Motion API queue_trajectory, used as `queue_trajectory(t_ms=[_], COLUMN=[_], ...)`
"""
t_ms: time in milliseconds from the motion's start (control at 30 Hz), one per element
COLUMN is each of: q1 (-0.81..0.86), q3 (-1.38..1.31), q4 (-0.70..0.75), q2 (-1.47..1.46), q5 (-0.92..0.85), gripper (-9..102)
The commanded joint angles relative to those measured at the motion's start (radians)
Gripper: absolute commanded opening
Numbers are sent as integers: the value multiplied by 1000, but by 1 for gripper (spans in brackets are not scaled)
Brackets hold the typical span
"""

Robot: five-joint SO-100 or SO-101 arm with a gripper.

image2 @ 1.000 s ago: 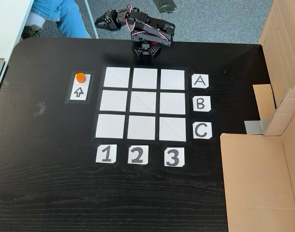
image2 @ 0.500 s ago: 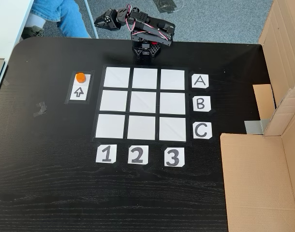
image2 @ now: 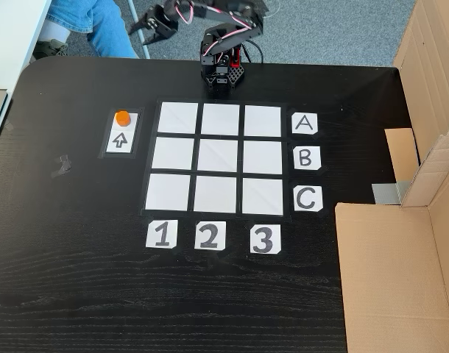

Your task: Pick up the round, orange token and place it in the grid on square B1.

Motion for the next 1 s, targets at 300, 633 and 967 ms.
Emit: queue_trajectory(t_ms=[300,633,967], q1=[-95,-249,-359], q3=[-563,-775,-950], q4=[255,273,310], q2=[-491,-704,-927], q5=[29,26,38], gripper=[70,77,77])
